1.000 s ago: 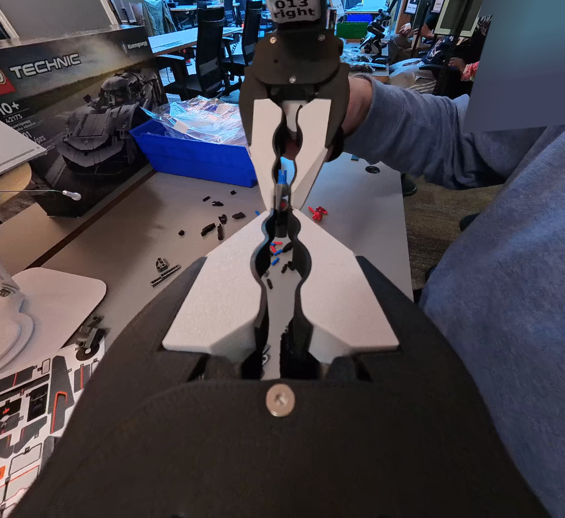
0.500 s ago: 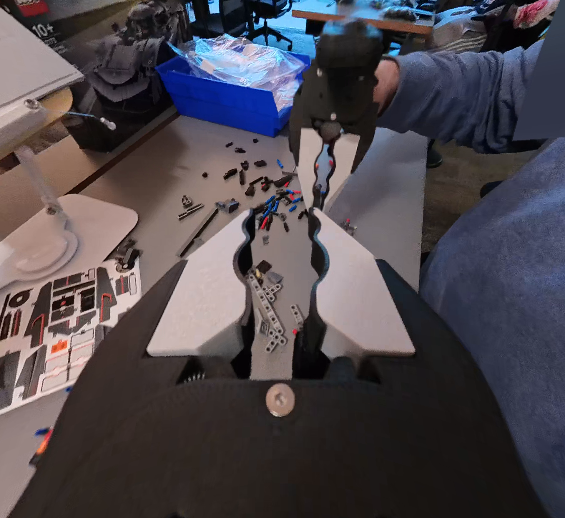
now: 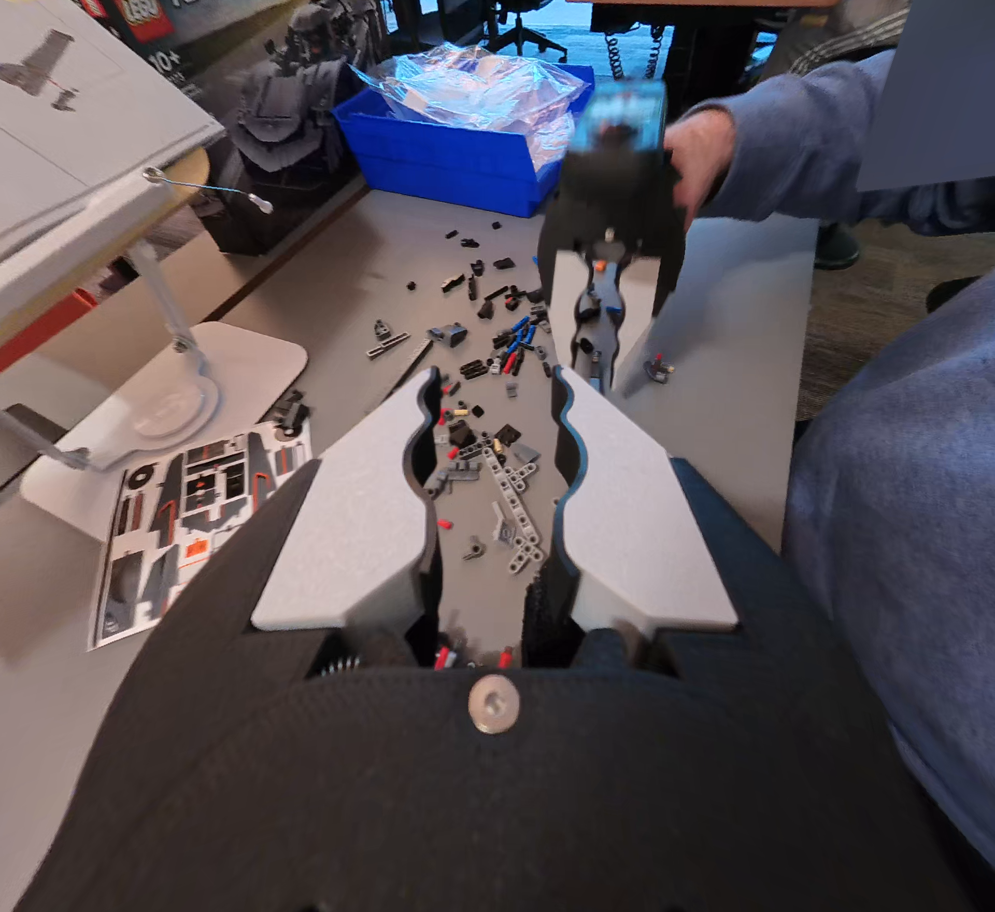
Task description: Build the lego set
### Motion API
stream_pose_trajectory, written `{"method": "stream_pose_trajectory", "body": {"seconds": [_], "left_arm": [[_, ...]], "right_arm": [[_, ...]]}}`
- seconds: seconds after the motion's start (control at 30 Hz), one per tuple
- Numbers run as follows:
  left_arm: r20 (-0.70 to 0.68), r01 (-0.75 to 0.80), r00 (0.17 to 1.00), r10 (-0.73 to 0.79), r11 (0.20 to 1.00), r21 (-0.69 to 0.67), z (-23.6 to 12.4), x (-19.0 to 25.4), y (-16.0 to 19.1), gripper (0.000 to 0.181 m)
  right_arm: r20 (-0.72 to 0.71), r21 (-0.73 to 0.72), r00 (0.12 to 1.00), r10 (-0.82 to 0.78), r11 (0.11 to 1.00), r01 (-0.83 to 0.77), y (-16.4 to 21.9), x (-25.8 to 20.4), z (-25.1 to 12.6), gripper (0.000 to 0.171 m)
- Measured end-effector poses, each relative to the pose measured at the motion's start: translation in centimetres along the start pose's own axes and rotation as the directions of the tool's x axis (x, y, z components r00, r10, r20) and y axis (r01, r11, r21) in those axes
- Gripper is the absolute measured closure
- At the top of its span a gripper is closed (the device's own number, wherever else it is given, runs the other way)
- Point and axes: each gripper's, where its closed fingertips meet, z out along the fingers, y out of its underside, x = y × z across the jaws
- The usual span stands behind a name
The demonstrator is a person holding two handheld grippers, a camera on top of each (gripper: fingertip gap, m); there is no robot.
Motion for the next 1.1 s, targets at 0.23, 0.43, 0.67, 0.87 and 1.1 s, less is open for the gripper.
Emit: {"method": "stream_pose_trajectory", "body": {"seconds": [0.23,0.43,0.67,0.87,1.1], "left_arm": [[0.096,-0.104,0.99,0.108,0.994,-0.038,-1.0,-3.3,-1.6,0.139],[0.226,-0.197,0.952,0.208,0.978,-0.071,-0.1,-11.6,-4.3,0.136],[0.309,-0.197,0.93,0.201,0.979,-0.047,3.5,-23.9,-7.2,0.14],[0.376,-0.134,0.912,0.163,0.986,-0.103,5.9,-30.9,-5.6,0.153],[0.353,-0.099,0.925,0.139,0.987,-0.128,6.3,-31.0,-4.4,0.158]], "right_arm": [[-0.233,0.175,0.971,0.058,0.984,-0.017,-3.1,5.9,-8.3,0.135],[-0.599,0.291,0.795,0.098,0.951,0.102,-8.5,16.8,-16.9,0.114],[-0.793,0.274,0.591,0.147,0.953,0.13,-12.4,31.5,-23.3,0.088],[-0.812,0.292,0.539,0.223,0.955,0.045,-11.3,40.9,-25.9,0.076],[-0.791,0.272,0.571,0.22,0.962,0.005,-9.6,43.3,-24.2,0.085]]}}
